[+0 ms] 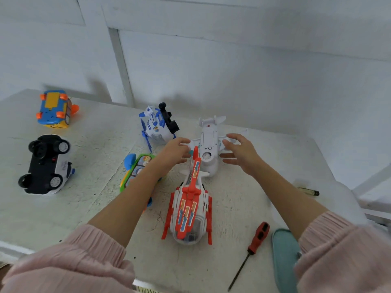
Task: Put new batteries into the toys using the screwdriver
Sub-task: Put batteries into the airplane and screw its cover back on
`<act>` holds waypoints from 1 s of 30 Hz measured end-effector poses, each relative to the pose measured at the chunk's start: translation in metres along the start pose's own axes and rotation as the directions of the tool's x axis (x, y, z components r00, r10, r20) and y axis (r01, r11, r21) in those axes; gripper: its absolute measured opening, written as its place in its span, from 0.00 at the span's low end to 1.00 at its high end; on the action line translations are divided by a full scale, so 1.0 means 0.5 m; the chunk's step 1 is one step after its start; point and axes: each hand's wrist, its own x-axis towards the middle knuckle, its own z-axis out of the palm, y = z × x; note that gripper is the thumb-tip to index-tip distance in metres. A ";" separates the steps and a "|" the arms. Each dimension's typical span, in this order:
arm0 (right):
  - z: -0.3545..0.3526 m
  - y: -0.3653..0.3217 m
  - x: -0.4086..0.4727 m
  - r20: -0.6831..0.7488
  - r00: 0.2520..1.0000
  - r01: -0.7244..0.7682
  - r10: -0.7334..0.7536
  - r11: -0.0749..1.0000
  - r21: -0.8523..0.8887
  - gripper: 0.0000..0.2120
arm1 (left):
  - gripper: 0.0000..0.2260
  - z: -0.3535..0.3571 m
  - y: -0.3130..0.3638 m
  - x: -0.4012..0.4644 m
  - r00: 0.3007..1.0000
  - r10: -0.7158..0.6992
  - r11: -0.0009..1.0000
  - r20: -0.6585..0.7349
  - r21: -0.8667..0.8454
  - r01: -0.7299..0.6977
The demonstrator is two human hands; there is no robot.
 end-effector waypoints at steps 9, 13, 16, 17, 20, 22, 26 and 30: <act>0.031 0.004 0.024 -0.127 0.991 -0.009 0.026 0.991 0.130 0.11 | 0.16 0.004 0.008 0.011 0.999 0.034 0.999 -0.021 0.021 -0.034; 0.014 0.000 0.021 -0.183 0.982 -0.003 0.045 0.974 0.227 0.13 | 0.15 0.009 0.028 0.002 0.993 0.113 0.993 -0.013 0.025 -0.113; -0.007 -0.021 0.012 -0.217 0.976 0.044 0.021 0.956 0.290 0.12 | 0.16 0.016 0.052 -0.009 0.978 0.205 0.978 -0.037 0.047 -0.203; -0.014 -0.033 0.007 -0.222 0.975 0.065 0.008 0.945 0.319 0.12 | 0.16 0.018 0.061 -0.013 0.970 0.239 0.970 -0.046 0.066 -0.236; -0.034 -0.073 -0.017 -0.233 0.971 0.142 -0.055 0.915 0.378 0.10 | 0.17 0.023 0.091 -0.030 0.947 0.320 0.945 -0.021 0.078 -0.318; -0.045 -0.101 -0.037 -0.247 0.963 0.204 -0.110 0.894 0.398 0.10 | 0.19 0.022 0.117 -0.047 0.931 0.366 0.928 0.006 0.076 -0.365; -0.067 -0.147 -0.078 -0.271 0.939 0.314 -0.213 0.853 0.418 0.09 | 0.26 0.015 0.172 -0.085 0.877 0.479 0.875 0.031 0.060 -0.480; -0.082 -0.173 -0.122 -0.244 0.921 0.384 -0.305 0.816 0.432 0.08 | 0.35 0.039 0.198 -0.125 0.840 0.520 0.848 0.154 0.022 -0.529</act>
